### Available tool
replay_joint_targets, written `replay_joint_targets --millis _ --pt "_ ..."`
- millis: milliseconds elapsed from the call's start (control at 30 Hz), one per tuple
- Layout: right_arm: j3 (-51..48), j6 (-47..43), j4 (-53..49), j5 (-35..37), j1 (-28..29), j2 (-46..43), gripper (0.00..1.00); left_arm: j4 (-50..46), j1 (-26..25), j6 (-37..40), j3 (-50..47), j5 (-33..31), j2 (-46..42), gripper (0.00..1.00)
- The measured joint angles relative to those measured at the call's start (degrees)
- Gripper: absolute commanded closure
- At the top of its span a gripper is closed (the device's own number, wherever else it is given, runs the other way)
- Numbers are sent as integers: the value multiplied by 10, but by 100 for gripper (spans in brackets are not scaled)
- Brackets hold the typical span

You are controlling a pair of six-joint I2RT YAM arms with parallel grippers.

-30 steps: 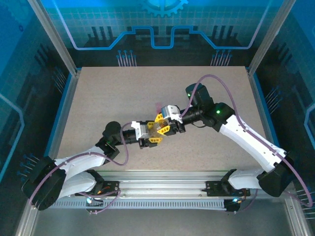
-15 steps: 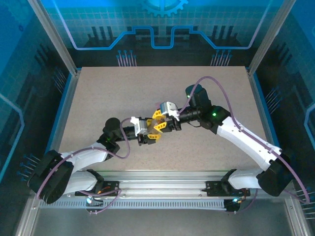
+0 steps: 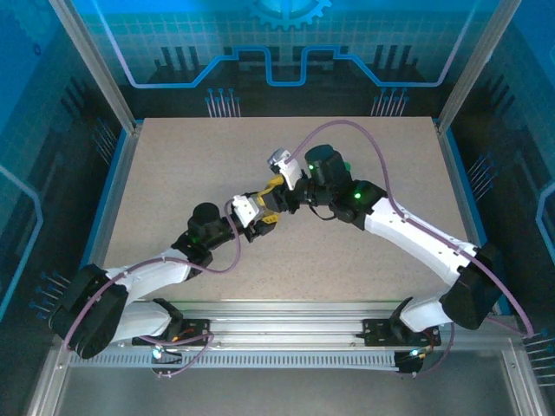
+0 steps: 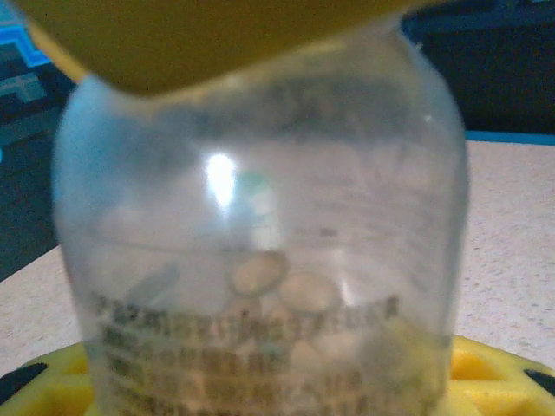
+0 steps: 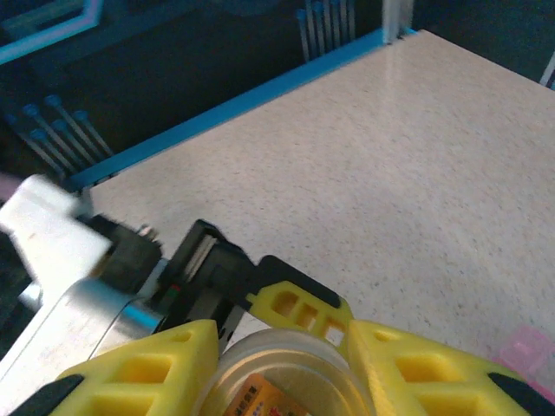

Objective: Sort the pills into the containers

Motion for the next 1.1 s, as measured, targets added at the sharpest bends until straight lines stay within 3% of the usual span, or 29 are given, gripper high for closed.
replay_joint_targets --millis 300,467,633,1100 --pt "-27 189 31 90 10 0 71 -18 -25 47 0 -96 5 100" --pt "-35 250 38 116 10 4 65 -11 -28 59 0 -116 23 100" --pt "-38 276 34 142 10 -2 56 30 -33 65 0 -124 50 100" --pt "-38 289 25 167 10 -6 50 130 -59 87 0 -86 103 100"
